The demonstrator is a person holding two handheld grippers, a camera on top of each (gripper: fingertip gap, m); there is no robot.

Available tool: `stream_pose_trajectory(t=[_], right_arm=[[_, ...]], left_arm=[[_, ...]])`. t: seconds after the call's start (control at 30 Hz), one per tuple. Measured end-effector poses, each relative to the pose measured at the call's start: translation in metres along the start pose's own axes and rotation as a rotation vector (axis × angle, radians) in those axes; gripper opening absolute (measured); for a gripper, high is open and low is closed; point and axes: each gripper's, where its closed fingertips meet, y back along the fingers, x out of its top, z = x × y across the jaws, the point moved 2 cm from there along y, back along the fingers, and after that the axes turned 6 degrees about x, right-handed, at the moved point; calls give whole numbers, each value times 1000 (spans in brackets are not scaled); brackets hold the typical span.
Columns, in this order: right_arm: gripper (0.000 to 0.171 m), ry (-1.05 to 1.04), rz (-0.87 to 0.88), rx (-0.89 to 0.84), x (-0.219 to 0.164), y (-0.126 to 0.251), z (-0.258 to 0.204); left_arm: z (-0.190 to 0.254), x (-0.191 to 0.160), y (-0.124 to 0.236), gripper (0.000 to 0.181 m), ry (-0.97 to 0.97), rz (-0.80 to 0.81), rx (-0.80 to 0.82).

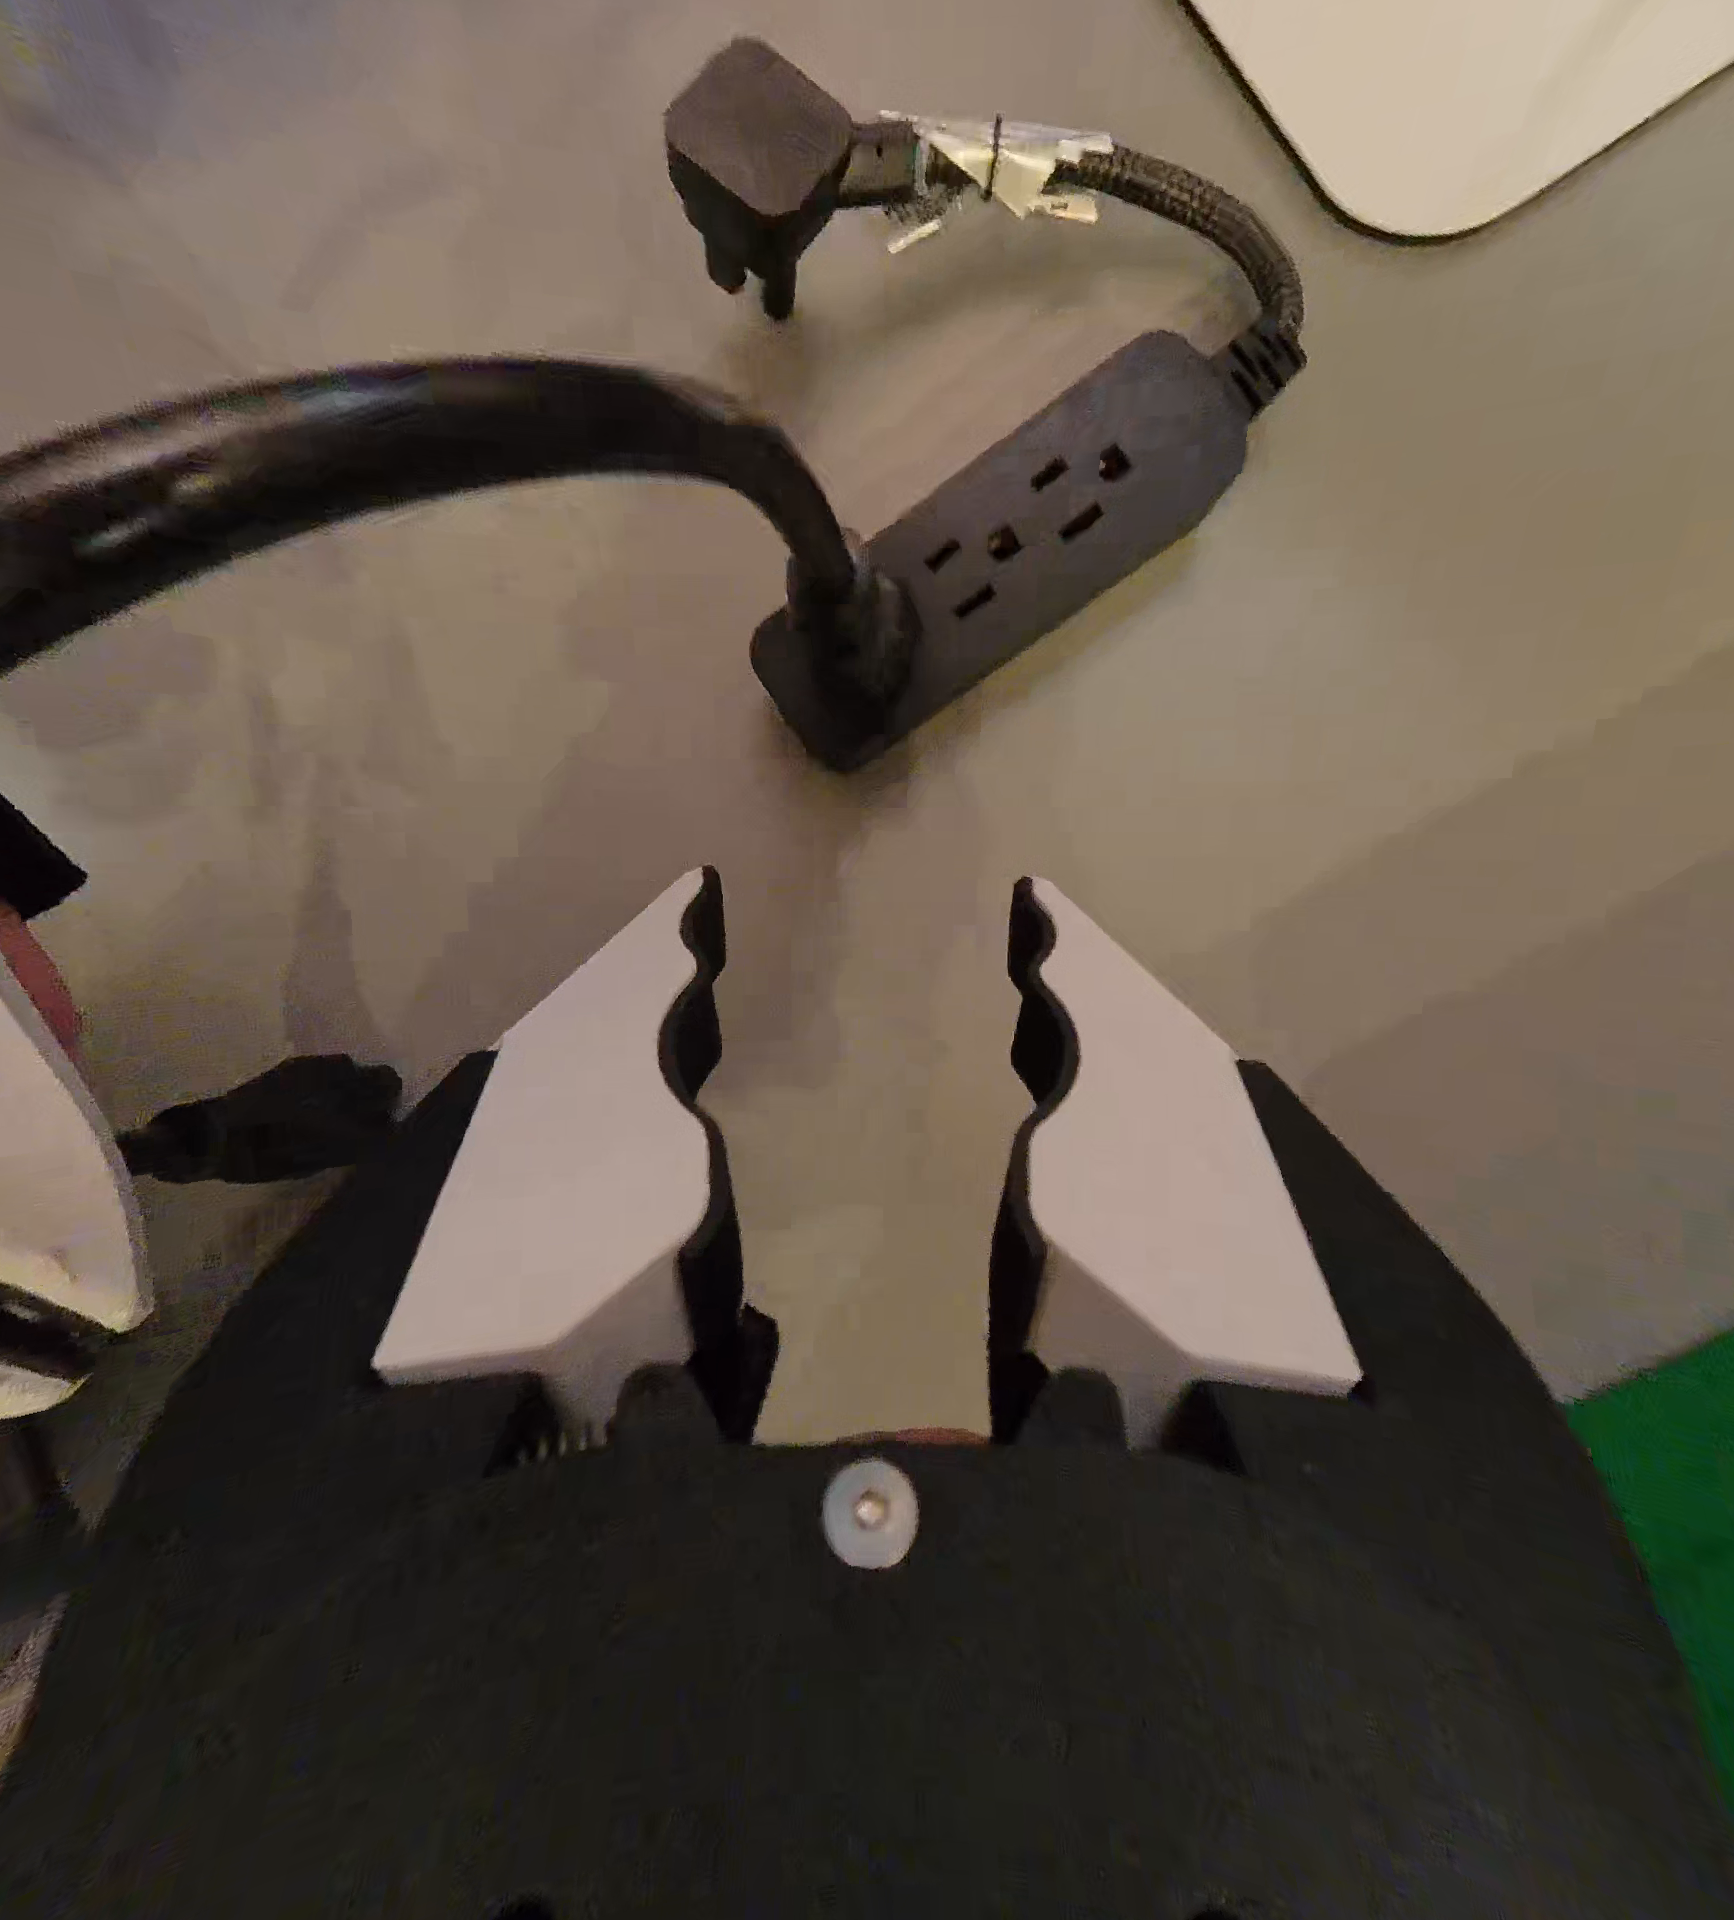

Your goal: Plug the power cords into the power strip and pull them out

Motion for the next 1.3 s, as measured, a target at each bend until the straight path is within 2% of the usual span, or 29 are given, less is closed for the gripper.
stream_pose_trajectory(t=[0.1,0.17,0.3,0.37,0.47,0.57,0.6,0.73,0.93,1.03,1.13,1.3], right_arm=[[52,-89,76,-32,-1,34,9],[51,-130,162,-50,9,64,10],[49,-125,317,27,50,103,-31],[53,-94,306,68,64,97,-62],[52,-26,183,-37,66,70,-74],[39,3,75,-98,58,47,-68],[26,4,84,-91,60,45,-68],[15,77,42,-87,57,48,-63],[10,258,-33,-4,52,58,-52],[10,453,-140,27,46,61,-48],[8,585,-200,99,42,66,-47],[5,802,-273,154,31,74,-40]], left_arm=[[2,6,-9,11,-26,13,-13],[5,10,-7,32,-74,16,-29],[-3,3,10,46,-90,-23,-52],[-7,-1,17,48,-115,-57,-59],[-11,-5,27,49,-152,-79,-60],[-17,-4,42,48,-198,-77,-50],[-22,-1,48,48,-207,-71,-41],[-71,31,70,47,-274,-24,92],[-134,74,66,58,-645,-163,231],[-158,75,49,67,-914,-286,262],[-160,63,29,69,-1041,-407,141],[-152,28,11,73,-1083,-580,-93]])
